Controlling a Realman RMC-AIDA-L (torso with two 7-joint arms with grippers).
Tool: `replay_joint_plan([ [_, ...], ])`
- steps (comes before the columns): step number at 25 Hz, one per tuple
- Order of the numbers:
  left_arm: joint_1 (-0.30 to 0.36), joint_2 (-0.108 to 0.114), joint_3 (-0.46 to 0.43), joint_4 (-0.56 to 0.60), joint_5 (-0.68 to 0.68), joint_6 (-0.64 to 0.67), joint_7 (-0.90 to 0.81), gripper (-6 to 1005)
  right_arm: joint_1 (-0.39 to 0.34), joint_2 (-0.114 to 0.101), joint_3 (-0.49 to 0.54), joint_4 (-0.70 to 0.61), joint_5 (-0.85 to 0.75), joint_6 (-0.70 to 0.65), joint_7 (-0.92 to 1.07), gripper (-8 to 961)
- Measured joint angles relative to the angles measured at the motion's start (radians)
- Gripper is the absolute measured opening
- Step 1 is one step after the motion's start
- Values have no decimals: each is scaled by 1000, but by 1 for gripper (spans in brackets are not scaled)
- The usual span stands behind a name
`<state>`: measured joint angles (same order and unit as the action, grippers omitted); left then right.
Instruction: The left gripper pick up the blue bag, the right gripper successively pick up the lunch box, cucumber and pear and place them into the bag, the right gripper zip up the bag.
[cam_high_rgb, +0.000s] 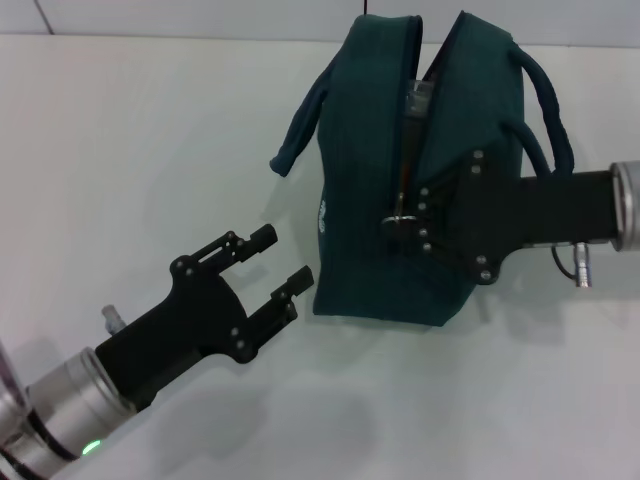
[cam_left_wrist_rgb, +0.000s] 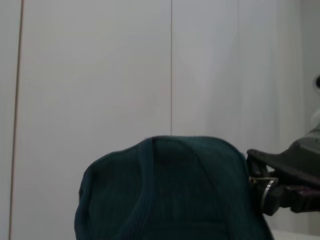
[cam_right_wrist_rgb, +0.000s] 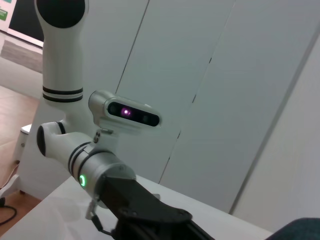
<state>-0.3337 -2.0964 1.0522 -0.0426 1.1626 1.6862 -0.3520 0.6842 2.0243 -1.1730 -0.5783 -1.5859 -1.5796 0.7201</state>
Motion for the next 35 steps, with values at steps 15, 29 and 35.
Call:
replay_joint_plan([
  [15, -75, -8, 6, 3, 32, -51, -46, 660, -8, -1, -8, 13, 18, 14, 1, 20],
  [29, -102, -11, -1, -3, 29, -71, -71, 605, -30, -1, -31, 5, 19, -3, -4, 19],
  [35, -110, -11, 6, 5, 39, -73, -65, 484, -34, -1, -30, 5, 20, -12, -4, 19],
])
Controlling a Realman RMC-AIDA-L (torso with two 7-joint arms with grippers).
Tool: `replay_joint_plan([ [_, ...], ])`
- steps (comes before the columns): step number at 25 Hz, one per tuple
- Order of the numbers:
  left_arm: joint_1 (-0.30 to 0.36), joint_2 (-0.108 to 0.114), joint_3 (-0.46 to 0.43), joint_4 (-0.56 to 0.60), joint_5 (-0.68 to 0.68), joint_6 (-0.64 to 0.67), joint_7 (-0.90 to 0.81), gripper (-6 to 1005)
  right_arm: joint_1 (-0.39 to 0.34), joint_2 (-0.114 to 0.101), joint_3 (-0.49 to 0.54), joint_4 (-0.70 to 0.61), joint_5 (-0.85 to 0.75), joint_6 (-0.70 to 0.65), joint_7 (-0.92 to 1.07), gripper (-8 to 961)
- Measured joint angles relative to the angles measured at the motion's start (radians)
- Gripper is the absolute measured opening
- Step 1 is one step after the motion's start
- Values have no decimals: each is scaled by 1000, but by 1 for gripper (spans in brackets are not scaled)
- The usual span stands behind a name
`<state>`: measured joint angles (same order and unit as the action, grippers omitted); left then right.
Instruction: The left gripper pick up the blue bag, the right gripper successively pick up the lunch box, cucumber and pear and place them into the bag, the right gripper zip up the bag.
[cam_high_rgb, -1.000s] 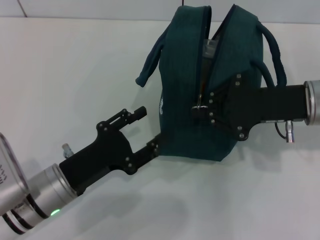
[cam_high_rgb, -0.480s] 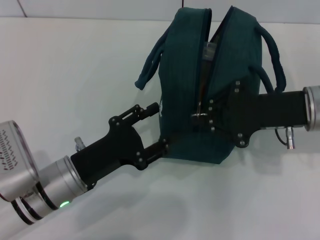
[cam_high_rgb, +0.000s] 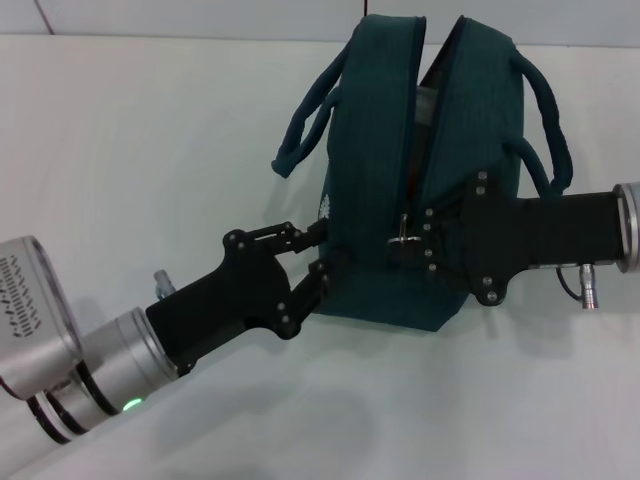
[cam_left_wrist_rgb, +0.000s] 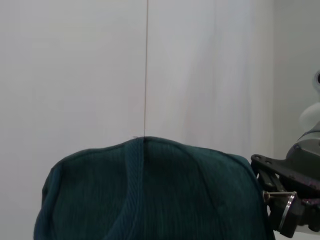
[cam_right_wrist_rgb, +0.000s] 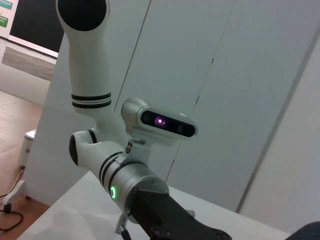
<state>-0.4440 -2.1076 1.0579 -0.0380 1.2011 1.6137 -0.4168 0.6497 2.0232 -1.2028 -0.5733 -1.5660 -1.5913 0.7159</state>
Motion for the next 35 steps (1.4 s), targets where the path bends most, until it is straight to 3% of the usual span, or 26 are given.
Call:
replay_joint_plan([
  [3, -16, 2, 0, 3, 0, 0, 0, 423, -7, 0, 4, 20, 26, 0, -1, 19],
  [8, -26, 4, 1, 14, 1, -1, 1, 190, -26, 0, 3, 24, 53, -13, -1, 19],
  [14, -27, 6, 6, 19, 1, -19, 26, 76, -36, -1, 6, 28, 112, -1, -2, 20],
  [22, -25, 6, 55, 16, 4, -36, 83, 42, -41, 2, 4, 30, 186, 72, -1, 20],
  [35, -26, 0, 50, 16, -5, -34, 85, 10, -58, -2, -4, 27, 178, 41, 7, 19],
])
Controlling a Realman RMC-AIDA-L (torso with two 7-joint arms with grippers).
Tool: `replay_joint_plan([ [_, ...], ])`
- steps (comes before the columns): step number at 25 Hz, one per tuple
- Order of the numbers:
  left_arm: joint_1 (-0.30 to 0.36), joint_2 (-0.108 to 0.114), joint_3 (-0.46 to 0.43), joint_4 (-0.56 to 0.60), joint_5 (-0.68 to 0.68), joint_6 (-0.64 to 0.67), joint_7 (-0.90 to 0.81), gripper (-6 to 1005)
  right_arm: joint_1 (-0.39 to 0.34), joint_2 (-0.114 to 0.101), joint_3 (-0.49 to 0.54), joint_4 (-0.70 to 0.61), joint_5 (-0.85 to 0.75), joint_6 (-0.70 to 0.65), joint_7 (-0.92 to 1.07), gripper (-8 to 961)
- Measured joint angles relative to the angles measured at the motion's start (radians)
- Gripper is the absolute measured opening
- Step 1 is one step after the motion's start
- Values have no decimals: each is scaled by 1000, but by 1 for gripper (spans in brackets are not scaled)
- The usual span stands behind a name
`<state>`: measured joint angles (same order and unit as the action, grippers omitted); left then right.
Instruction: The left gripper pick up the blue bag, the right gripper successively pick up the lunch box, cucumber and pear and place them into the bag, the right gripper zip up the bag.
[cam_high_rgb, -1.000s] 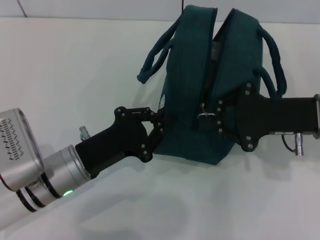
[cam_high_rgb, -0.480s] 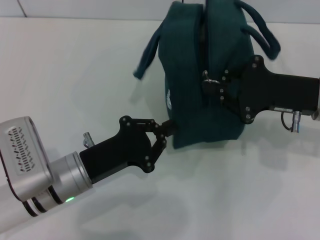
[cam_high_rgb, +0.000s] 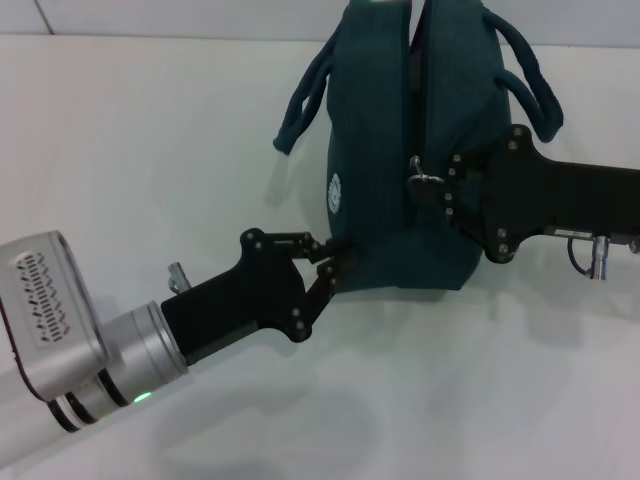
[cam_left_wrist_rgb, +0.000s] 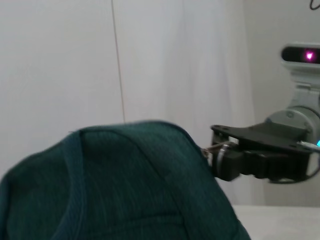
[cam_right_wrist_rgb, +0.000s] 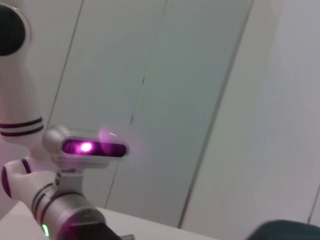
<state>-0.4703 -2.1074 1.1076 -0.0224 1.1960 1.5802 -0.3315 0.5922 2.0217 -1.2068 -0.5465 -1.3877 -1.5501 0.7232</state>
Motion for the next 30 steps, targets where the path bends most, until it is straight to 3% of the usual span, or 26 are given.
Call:
replay_joint_plan([
  [3, 3, 0, -7, -9, -20, 8, -1, 22, 1, 0, -1, 0, -1, -4, 0, 19],
  [9, -1, 0, -7, -29, -58, -8, -28, 205, 6, 0, -13, -4, -2, -5, -1, 19],
  [11, -2, 0, -8, -28, -63, -13, -45, 405, 8, 0, -18, -5, -2, -5, -3, 19],
  [17, -3, 0, -8, -27, -98, -51, -52, 641, 14, 0, -22, -7, -2, -3, -4, 20],
  [27, -14, 0, -3, -26, -117, -97, -47, 866, 15, 0, -23, -7, 2, 4, -5, 20],
  [30, -35, 0, -1, -33, -115, -125, -50, 871, 16, 0, -23, -7, 3, 4, -6, 20],
])
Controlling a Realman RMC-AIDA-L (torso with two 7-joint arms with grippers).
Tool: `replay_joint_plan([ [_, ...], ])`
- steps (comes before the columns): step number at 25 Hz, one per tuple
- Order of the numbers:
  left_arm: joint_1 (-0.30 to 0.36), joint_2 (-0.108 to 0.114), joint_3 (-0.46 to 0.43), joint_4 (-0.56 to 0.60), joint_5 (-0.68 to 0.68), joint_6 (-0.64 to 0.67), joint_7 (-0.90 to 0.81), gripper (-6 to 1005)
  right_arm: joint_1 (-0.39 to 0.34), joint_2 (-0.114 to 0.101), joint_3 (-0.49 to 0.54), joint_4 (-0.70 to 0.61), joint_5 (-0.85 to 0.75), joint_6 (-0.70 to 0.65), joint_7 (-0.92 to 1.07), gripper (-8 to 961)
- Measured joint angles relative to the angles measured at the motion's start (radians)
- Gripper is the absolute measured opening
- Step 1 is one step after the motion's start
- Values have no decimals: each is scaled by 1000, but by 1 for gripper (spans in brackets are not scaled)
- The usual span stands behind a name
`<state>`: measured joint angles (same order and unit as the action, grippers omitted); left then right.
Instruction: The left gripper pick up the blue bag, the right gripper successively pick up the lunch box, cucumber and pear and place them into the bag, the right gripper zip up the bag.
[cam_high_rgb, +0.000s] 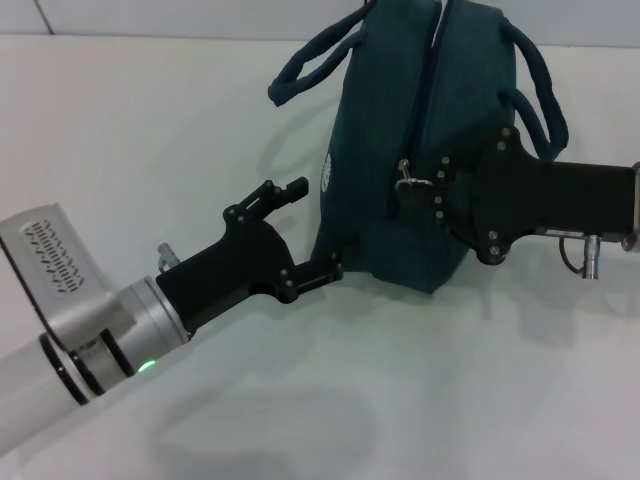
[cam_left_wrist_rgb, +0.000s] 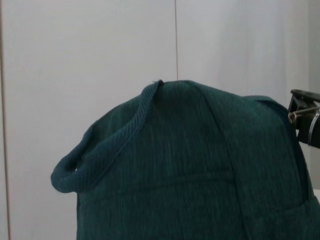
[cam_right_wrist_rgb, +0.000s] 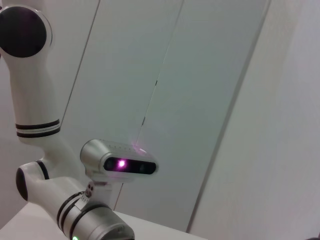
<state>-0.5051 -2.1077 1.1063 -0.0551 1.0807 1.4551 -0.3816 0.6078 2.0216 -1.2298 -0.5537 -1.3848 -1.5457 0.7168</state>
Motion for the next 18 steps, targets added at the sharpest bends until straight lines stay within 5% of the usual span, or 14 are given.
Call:
replay_joint_plan([
  [11, -7, 0, 3, 8, 13, 1, 3, 827, 0, 1, 2, 6, 1, 18, -2, 19],
  [18, -7, 1, 3, 15, 16, 6, 14, 568, 0, -2, -33, 9, -6, 16, 5, 19],
])
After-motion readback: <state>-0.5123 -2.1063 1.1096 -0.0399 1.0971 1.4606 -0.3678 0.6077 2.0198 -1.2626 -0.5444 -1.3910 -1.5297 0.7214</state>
